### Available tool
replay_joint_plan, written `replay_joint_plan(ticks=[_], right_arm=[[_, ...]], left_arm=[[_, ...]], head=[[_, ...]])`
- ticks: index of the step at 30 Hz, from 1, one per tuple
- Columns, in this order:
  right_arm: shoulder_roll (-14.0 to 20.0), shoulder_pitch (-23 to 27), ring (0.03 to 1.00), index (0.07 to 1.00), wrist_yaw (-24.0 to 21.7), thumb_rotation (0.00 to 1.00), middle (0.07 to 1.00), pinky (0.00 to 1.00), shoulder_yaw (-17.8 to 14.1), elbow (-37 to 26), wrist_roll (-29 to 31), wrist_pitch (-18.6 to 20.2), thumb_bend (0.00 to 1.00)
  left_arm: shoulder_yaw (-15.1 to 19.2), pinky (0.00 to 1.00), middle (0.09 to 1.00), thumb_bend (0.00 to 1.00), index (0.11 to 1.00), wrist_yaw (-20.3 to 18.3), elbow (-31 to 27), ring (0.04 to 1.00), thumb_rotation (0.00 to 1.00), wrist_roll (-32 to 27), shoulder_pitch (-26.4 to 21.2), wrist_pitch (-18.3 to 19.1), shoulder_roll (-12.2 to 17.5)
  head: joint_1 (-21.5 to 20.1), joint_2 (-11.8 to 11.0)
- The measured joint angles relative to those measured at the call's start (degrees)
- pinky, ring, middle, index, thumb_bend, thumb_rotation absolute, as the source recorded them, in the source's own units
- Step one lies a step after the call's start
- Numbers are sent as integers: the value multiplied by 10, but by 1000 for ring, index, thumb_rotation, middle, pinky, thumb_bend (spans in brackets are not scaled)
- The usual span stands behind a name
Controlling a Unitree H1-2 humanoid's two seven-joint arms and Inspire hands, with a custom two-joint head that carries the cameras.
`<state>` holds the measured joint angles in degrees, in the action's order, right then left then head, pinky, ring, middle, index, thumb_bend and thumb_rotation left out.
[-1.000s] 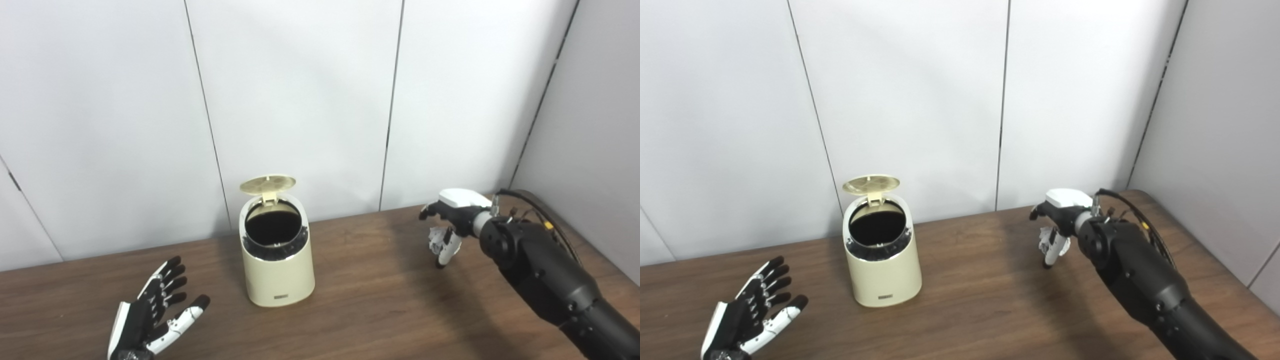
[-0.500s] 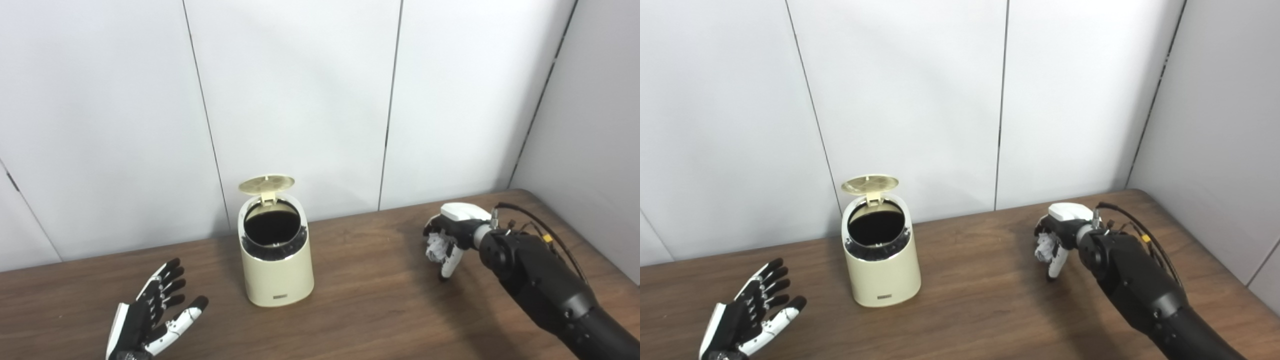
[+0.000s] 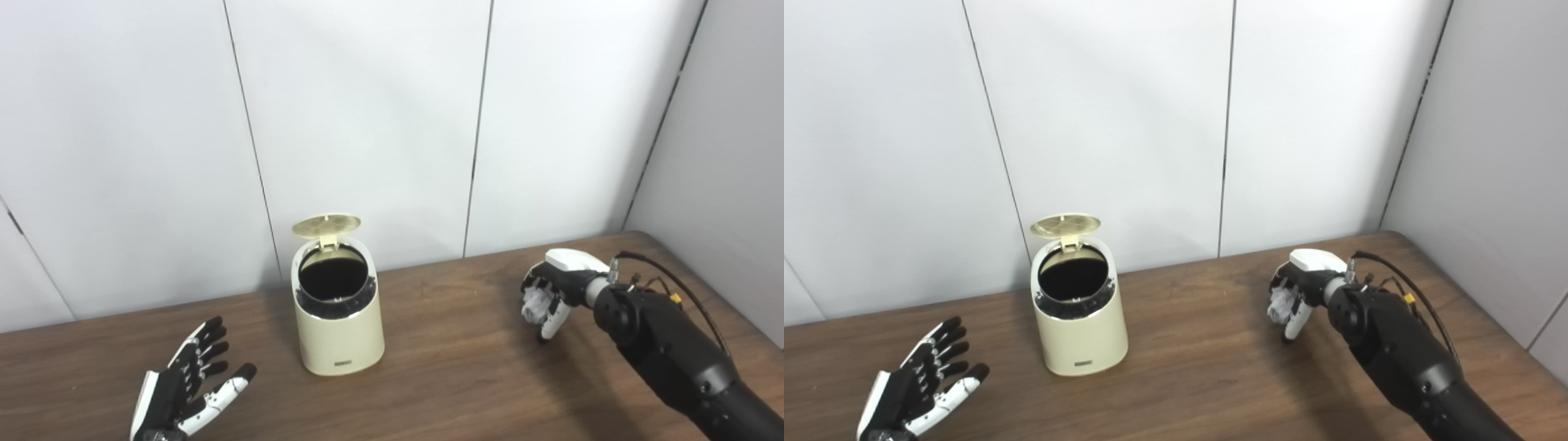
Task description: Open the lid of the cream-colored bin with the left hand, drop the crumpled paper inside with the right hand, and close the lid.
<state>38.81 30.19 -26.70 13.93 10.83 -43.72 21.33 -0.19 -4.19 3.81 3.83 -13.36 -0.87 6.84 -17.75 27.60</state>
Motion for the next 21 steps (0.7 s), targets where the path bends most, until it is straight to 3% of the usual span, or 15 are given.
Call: replay_joint_plan(ticks=[7, 21], right_arm=[[-8, -7, 519, 476, 34, 0, 503, 491, -14, -4, 22, -13, 527], [-11, -14, 423, 486, 71, 0, 504, 439, -24, -25, 30, -21, 519]], left_arm=[[0, 782, 883, 697, 927, -6, 0, 848, 284, 0, 0, 0, 1], [-10, 743, 879, 650, 923, -10, 0, 841, 213, 7, 2, -1, 3]], head=[[1, 3], [9, 7]])
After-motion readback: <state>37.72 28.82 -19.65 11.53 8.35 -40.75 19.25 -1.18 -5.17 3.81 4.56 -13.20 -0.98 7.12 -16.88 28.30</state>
